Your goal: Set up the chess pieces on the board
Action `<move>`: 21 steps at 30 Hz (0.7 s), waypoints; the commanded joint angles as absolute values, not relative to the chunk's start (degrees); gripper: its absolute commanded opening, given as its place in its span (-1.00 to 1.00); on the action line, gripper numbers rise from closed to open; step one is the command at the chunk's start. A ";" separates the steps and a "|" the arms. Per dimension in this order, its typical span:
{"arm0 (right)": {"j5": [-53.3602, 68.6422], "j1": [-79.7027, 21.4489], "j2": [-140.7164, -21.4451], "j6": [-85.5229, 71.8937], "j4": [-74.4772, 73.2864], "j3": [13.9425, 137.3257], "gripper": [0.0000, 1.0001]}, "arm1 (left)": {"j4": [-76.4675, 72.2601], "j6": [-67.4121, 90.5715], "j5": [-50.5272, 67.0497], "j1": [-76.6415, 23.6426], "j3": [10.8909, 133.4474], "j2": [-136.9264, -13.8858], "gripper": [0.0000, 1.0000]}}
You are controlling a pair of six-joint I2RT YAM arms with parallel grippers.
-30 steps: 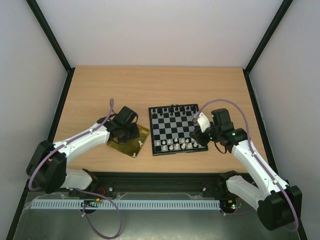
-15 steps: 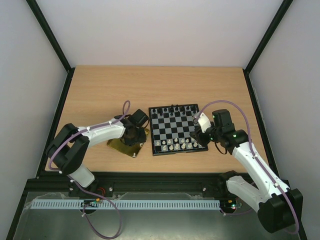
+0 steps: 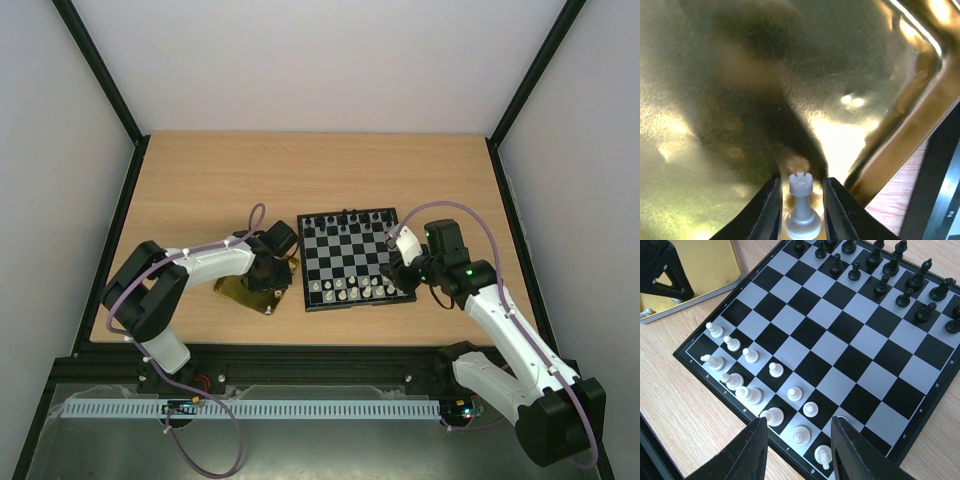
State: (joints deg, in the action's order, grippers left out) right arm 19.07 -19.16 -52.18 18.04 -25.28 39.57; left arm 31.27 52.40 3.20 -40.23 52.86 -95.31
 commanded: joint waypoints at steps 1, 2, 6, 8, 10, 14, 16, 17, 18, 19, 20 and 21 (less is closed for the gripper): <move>19.78 -19.34 -51.76 18.85 -25.25 38.84 -0.25 | 35.50 48.47 3.98 -40.34 53.16 -95.90 -0.55; 19.78 -19.34 -51.77 18.89 -25.34 38.85 -0.25 | 36.01 47.86 3.77 -40.34 53.17 -95.86 -0.55; 19.78 -19.34 -51.77 18.89 -25.34 38.75 -0.25 | 37.91 45.42 2.38 -40.34 52.92 -95.50 -0.56; 19.84 -19.34 -51.77 18.90 -25.31 38.76 -0.25 | 38.59 44.42 2.06 -40.34 52.55 -95.47 -0.57; 19.87 -19.34 -51.81 18.90 -25.41 38.67 -0.25 | 39.12 43.75 1.75 -40.34 52.03 -95.29 -0.55; 19.86 -19.34 -51.86 18.98 -25.40 38.67 -0.25 | 39.23 43.31 1.95 -40.34 50.85 -94.31 -0.54; 19.86 -19.34 -51.86 18.98 -25.46 38.67 -0.24 | 38.86 42.95 2.33 -40.34 50.49 -94.05 -0.54; 19.79 -19.36 -51.97 19.03 -25.42 38.67 -0.24 | 38.80 42.79 2.43 -40.34 50.45 -94.04 -0.54; 19.79 -19.36 -51.95 18.99 -25.40 38.67 -0.25 | 38.80 42.58 2.58 -40.30 50.45 -94.04 -0.55; 19.83 -19.34 -52.04 18.99 -25.47 38.67 -0.24 | 38.69 42.21 2.64 -40.40 50.37 -94.04 -0.55; 19.85 -19.36 -52.03 18.98 -25.46 38.63 -0.25 | 38.44 41.84 2.82 -40.43 50.36 -94.09 -0.59; 19.86 -19.36 -52.03 18.98 -25.46 38.67 -0.24 | 38.21 41.43 2.89 -40.43 50.33 -94.19 -0.60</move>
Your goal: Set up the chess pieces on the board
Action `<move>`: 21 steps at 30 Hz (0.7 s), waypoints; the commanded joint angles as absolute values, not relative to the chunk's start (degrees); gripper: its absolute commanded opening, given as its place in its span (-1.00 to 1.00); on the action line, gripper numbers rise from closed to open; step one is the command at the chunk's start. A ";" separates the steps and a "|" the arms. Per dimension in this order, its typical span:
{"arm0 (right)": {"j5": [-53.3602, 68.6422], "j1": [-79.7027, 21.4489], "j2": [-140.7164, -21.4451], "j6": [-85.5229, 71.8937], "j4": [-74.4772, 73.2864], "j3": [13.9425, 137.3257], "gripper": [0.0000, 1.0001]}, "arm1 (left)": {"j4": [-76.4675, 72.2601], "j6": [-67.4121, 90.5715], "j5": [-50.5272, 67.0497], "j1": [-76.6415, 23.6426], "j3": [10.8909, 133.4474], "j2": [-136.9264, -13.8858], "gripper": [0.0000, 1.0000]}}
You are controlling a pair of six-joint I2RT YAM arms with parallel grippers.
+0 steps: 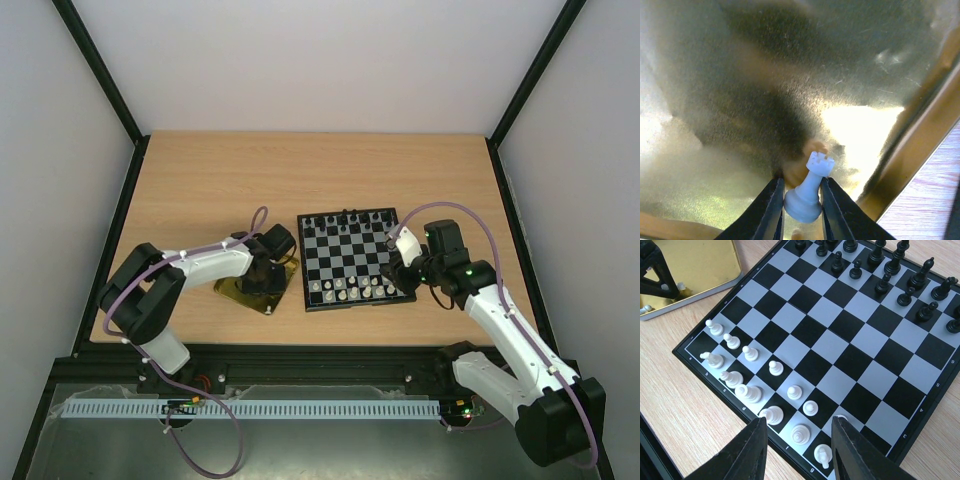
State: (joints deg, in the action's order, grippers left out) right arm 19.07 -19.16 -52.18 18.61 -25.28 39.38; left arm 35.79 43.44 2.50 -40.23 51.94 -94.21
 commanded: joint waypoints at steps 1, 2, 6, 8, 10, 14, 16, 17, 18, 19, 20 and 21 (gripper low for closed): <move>19.93 -19.38 -52.14 19.11 -25.43 38.64 -0.24 | 37.96 41.02 2.90 -40.43 50.40 -94.34 -0.61; 19.95 -19.39 -52.12 19.08 -25.44 38.61 -0.24 | 37.66 40.59 2.94 -40.43 50.49 -94.65 -0.61; 19.95 -19.34 -52.36 19.06 -25.54 38.58 -0.25 | 37.02 38.38 3.17 -40.43 50.92 -96.32 -0.71; 19.95 -19.36 -52.46 19.07 -25.56 38.59 -0.25 | 37.06 37.47 3.58 -40.43 51.06 -97.00 -0.77; 19.95 -19.36 -52.68 19.08 -25.45 38.59 -0.25 | 37.28 36.51 3.92 -40.50 51.27 -97.28 -0.81; 20.43 -19.38 -53.25 18.33 -25.51 39.26 -0.26 | 36.57 33.64 1.87 -41.22 51.72 -94.48 -0.84; 20.04 -19.35 -53.26 17.54 -25.17 39.98 -0.27 | 35.09 32.28 0.26 -41.54 51.41 -91.93 -0.85; 20.27 -19.34 -53.39 17.42 -25.11 40.32 -0.27 | 33.90 31.37 0.35 -41.57 51.15 -90.55 -0.86; 21.00 -19.35 -53.66 17.53 -25.30 40.78 -0.27 | 32.60 30.41 0.88 -41.57 50.81 -89.05 -0.87; 22.13 -19.34 -54.32 17.71 -25.76 42.00 -0.27 | 31.09 29.31 1.59 -41.57 50.54 -87.53 -0.87; 23.34 -19.34 -55.26 17.81 -27.02 43.44 -0.27 | 29.59 28.32 2.47 -41.57 49.99 -85.86 -0.87; 24.84 -19.38 -56.83 17.79 -28.29 45.43 -0.27 | 27.70 27.49 3.28 -41.65 49.54 -84.09 -0.87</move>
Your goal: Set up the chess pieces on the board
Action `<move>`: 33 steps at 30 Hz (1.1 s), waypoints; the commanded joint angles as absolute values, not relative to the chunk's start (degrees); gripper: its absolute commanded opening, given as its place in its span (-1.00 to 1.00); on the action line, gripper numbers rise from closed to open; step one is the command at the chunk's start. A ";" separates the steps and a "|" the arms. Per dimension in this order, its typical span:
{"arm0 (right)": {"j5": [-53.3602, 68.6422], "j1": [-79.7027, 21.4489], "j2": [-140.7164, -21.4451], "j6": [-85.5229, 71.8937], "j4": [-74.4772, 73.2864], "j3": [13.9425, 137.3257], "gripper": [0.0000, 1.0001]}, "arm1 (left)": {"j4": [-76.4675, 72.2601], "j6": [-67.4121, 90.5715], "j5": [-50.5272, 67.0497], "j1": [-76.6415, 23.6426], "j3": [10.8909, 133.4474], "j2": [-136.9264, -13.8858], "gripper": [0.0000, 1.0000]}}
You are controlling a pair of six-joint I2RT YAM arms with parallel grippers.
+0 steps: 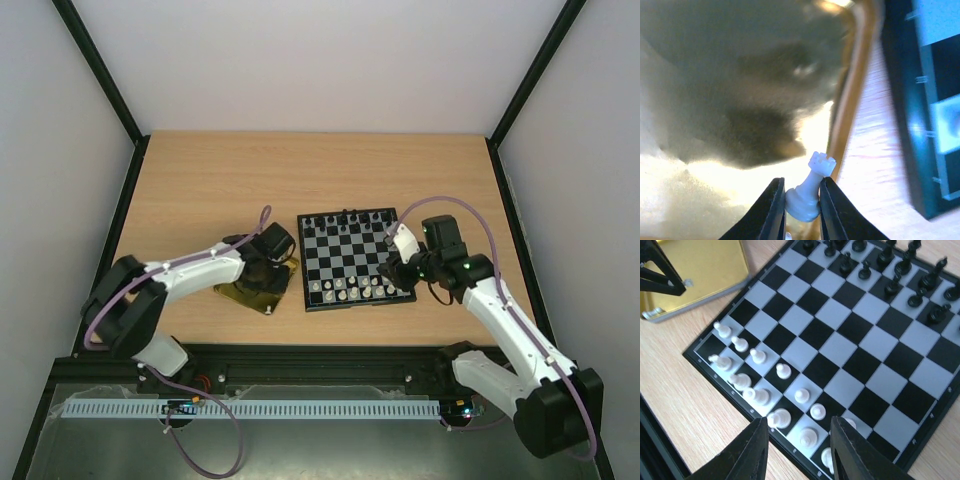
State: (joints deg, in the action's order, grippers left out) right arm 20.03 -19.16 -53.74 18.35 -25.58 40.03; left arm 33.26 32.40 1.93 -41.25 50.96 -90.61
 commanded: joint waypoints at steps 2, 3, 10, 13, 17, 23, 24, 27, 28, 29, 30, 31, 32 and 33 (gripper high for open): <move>28.47 -19.42 -61.60 17.20 -31.02 50.29 -0.27 | 23.74 26.12 5.26 -41.70 48.37 -80.68 -0.88; 30.84 -19.41 -63.86 16.68 -32.30 52.72 -0.27 | 20.48 25.23 6.54 -41.86 47.59 -78.32 -0.89; 41.32 -22.62 -77.69 11.45 -38.31 67.34 -0.28 | 5.51 22.30 10.39 -45.25 42.50 -67.24 -0.89; 43.02 -25.37 -81.70 9.43 -39.91 71.93 -0.27 | 1.21 20.90 10.59 -46.15 40.37 -64.38 -0.88; 43.48 -29.58 -86.18 8.25 -41.69 76.19 -0.25 | -2.71 19.74 11.60 -46.67 37.78 -61.90 -0.86; 45.24 -32.49 -90.43 7.81 -43.16 79.18 -0.25 | -3.28 19.77 11.68 -46.90 37.64 -61.90 -0.85; 45.38 -32.94 -90.77 7.94 -43.23 79.31 -0.25 | -3.33 19.77 11.81 -46.88 37.62 -61.88 -0.85; 45.76 -34.00 -91.52 8.00 -43.50 79.60 -0.26 | -3.68 19.77 12.23 -46.97 37.62 -61.98 -0.85; 45.84 -34.20 -91.81 7.93 -43.51 79.77 -0.27 | -3.77 19.77 12.31 -47.02 37.64 -61.92 -0.84; 45.94 -34.33 -92.09 7.85 -43.52 79.94 -0.29 | -3.84 19.76 12.50 -47.00 37.63 -61.95 -0.84; 46.02 -34.36 -92.41 7.76 -43.51 80.11 -0.31 | -3.86 19.76 12.55 -47.06 37.74 -61.86 -0.84; 46.17 -34.43 -92.74 7.74 -43.58 80.29 -0.34 | -3.81 19.77 12.59 -47.07 37.73 -61.85 -0.84; 46.33 -34.43 -93.05 7.67 -43.64 80.59 -0.37 | -3.74 19.73 12.50 -47.10 37.77 -61.74 -0.84; 46.51 -34.45 -93.31 7.61 -43.68 80.78 -0.40 | -3.63 19.77 12.54 -47.10 37.71 -61.68 -0.84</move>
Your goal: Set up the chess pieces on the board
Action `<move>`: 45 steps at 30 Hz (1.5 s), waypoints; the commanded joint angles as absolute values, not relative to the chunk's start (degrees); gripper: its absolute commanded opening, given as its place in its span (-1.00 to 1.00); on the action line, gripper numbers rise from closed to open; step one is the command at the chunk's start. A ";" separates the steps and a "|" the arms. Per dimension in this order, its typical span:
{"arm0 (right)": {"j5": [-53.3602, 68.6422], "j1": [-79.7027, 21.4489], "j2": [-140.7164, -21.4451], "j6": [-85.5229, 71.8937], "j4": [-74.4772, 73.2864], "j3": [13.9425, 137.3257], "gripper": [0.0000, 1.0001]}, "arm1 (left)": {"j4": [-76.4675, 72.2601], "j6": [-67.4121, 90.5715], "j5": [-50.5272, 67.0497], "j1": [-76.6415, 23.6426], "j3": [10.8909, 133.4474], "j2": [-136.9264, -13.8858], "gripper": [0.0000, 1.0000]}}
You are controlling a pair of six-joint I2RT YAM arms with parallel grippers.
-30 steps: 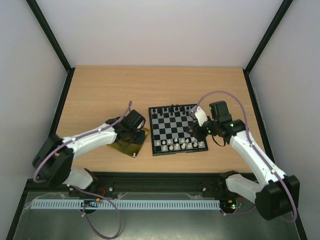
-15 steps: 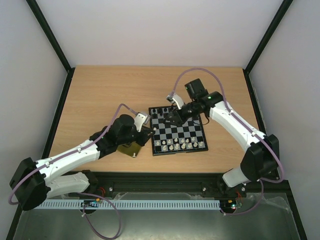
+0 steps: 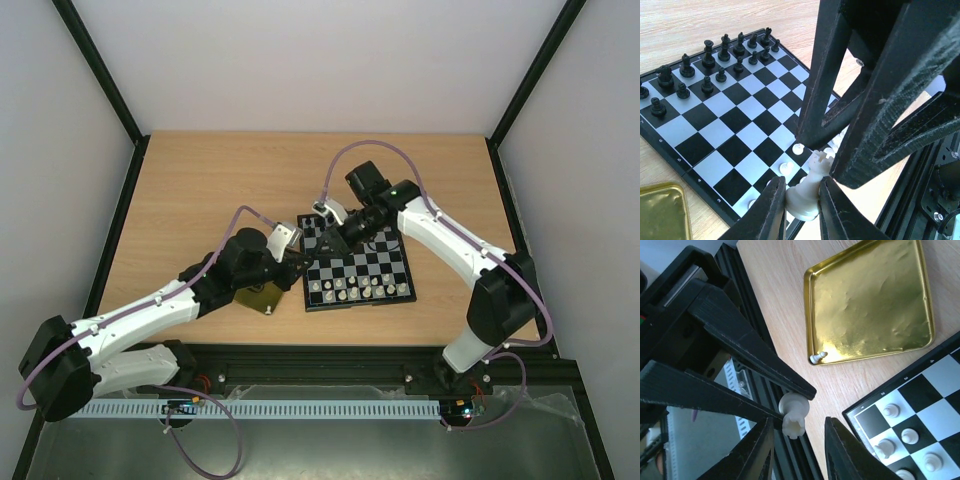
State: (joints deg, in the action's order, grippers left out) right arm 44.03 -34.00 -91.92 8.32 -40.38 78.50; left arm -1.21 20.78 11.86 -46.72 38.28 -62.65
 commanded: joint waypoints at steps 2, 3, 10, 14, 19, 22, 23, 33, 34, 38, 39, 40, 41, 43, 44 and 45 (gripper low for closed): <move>47.11 -34.43 -93.72 7.56 -43.76 81.08 -0.45 | -3.60 19.82 12.50 -47.10 37.67 -61.46 -0.84; 47.57 -34.51 -93.90 7.56 -43.89 81.14 -0.48 | -3.68 19.82 12.37 -47.11 37.59 -61.32 -0.84; 48.44 -35.47 -94.89 8.10 -44.85 81.32 -0.64 | -4.03 20.21 12.21 -47.18 37.10 -60.24 -0.83; 49.10 -35.77 -94.88 8.43 -44.85 81.64 -0.74 | -4.23 20.14 12.07 -47.18 36.98 -60.15 -0.83; 42.55 -35.77 -93.40 9.34 -44.47 82.63 -0.80 | -0.04 21.60 8.30 -47.06 38.66 -59.07 -0.22; 36.51 -35.77 -91.06 10.17 -42.71 81.26 -0.81 | 6.68 21.35 4.30 -46.93 42.09 -56.94 0.12; 34.52 -35.77 -90.14 10.54 -41.73 80.24 -0.81 | 9.10 20.95 2.99 -46.70 43.53 -56.09 0.19; 17.67 -39.20 -83.41 17.93 -34.81 67.31 -0.82 | 21.67 18.35 -5.05 -28.77 43.62 -53.23 0.54; 16.31 -40.39 -83.16 18.58 -34.54 66.32 -0.82 | 21.00 18.33 -4.38 -26.91 42.47 -53.05 0.54; 12.07 -45.45 -83.01 20.37 -33.16 63.12 -0.82 | 19.80 18.36 -2.07 -23.16 42.35 -53.67 0.54; 11.56 -46.46 -83.31 20.59 -32.94 62.56 -0.82 | 19.45 18.39 -1.59 -22.51 42.16 -53.88 0.54; 11.19 -47.53 -83.63 20.79 -32.64 62.09 -0.82 | 19.39 18.33 -0.88 -21.64 42.18 -54.05 0.54; 10.77 -48.56 -84.00 20.97 -32.30 61.68 -0.82 | 19.54 18.36 -0.45 -21.06 42.20 -54.27 0.54; 9.81 -50.30 -84.97 21.40 -31.65 60.94 -0.82 | 19.60 18.37 -0.30 -20.66 42.05 -54.32 0.54; 9.31 -51.09 -85.48 21.53 -31.31 60.66 -0.82 | 19.57 18.37 -0.20 -20.61 41.87 -54.34 0.54; 8.95 -51.67 -86.01 21.55 -30.94 60.57 -0.82 | 19.60 18.25 -0.06 -20.60 41.87 -54.40 0.54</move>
State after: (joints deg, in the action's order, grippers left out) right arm 12.49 -49.41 -84.27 19.70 -32.58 61.87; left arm 19.40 19.16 -1.63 -21.28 42.33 -54.17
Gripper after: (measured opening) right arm 0.097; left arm 0.770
